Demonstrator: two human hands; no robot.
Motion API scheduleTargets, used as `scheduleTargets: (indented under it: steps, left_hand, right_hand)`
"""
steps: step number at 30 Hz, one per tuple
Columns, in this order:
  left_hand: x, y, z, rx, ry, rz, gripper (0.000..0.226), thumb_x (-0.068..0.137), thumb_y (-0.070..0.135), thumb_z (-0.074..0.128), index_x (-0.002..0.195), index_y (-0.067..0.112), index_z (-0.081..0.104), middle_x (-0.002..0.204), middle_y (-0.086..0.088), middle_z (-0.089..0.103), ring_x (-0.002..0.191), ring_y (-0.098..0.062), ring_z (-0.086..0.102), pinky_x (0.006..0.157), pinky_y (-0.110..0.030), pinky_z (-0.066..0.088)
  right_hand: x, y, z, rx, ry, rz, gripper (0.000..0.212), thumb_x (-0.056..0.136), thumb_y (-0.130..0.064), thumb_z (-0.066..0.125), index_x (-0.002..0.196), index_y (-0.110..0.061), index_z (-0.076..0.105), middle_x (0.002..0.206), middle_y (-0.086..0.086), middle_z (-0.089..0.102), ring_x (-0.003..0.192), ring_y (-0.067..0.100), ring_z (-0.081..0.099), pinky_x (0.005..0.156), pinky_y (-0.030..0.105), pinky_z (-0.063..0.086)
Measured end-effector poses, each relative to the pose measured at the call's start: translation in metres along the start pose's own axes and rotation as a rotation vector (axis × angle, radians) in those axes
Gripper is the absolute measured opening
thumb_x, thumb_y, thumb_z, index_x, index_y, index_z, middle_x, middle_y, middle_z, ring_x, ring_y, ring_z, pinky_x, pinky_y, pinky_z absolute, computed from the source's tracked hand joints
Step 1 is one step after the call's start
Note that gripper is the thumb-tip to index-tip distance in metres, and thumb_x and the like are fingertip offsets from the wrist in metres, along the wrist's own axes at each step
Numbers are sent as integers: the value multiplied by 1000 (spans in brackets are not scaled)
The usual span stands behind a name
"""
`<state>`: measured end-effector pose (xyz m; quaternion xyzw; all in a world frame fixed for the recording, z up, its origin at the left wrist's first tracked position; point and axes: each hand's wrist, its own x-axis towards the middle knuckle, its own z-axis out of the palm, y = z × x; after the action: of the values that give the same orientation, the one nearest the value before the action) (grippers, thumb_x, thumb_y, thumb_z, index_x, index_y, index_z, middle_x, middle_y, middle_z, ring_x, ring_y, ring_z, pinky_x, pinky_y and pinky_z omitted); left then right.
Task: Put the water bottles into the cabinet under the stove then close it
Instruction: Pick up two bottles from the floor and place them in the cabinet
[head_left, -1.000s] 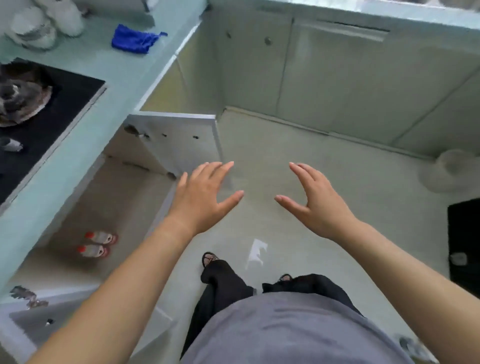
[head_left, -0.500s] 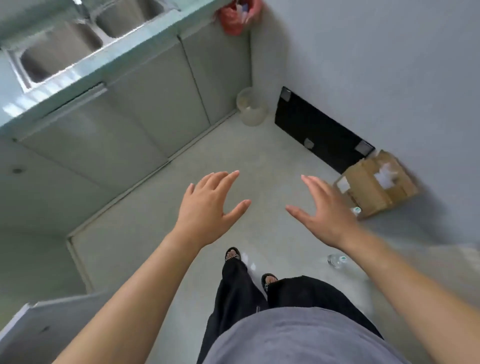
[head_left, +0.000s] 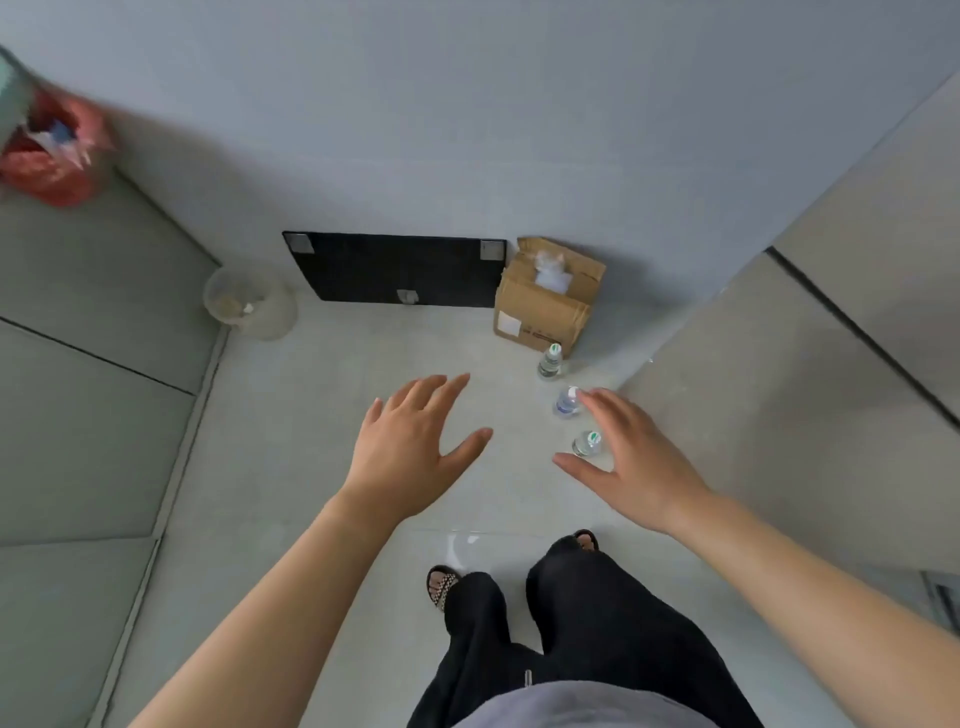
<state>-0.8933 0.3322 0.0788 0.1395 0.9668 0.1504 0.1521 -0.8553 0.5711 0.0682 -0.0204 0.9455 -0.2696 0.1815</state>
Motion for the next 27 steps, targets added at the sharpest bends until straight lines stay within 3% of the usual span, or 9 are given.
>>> scheduleTargets:
  steps: [6,17,22,27]
  left_hand:
    - [71,40,16,103,-155,126,68,86,68,27,145,35,19,150,7,33,138,-17,28,113,-48,26]
    - [206,55,49,251,-277,329,67,87,67,28,145,34,23,148,4,37,137,-19,31,111,-46,28]
    - [287,18,90,301,-370,442,65,88,65,30,145,33,24,148,5,36,137,-18,31,113,-44,26]
    - [386,-44,196,388,-373,550,66,87,66,30,144,33,26,148,5,38,136,-19,34,111,-43,27]
  right_hand:
    - [17,50,-19,89,99,144,69,86,-53,51,141,-19,27,146,-3,31,133,16,29,102,27,29]
    - [88,111,-7,152,133,325,73,86,-56,47,145,-22,21,154,0,19,142,17,15,111,32,23]
    - [145,128,46,219,219,479,72,86,-55,49,144,-22,22,154,0,21,142,16,16,109,33,26]
    - [237,187,149,254,349,595,70,85,-51,53,142,-19,28,150,0,29,138,19,26,103,33,33]
